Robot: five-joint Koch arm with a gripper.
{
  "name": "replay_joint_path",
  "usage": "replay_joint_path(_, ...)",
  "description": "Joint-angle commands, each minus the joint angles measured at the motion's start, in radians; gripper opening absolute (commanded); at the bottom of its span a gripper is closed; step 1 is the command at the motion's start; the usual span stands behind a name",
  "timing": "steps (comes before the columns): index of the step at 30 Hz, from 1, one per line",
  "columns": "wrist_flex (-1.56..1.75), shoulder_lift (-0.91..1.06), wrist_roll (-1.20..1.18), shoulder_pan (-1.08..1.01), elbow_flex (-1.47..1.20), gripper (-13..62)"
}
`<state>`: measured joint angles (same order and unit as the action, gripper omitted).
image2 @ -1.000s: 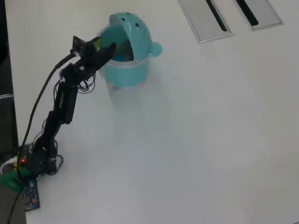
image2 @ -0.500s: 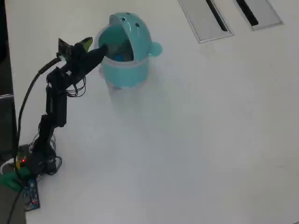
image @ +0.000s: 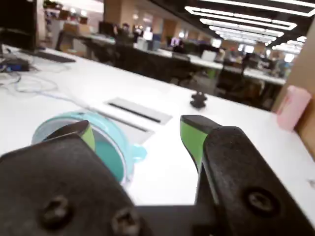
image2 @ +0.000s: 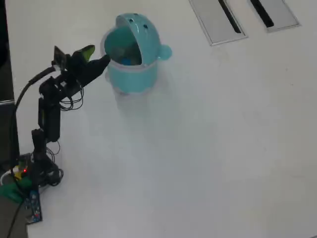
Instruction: Grasp RGB lego blocks and put them in the bin one by one.
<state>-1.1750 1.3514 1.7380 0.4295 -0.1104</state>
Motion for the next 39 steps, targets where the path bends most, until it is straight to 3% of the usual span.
replay_joint_path(1,0.078,0.066,-0.005,-0.002,-0.014,32.3)
replay_joint_path(21,0.328,0.388,-0.014,0.000,-0.588,32.3)
replay_joint_path(39,0.443,0.591,-0.018,-0.011,-0.902,32.3)
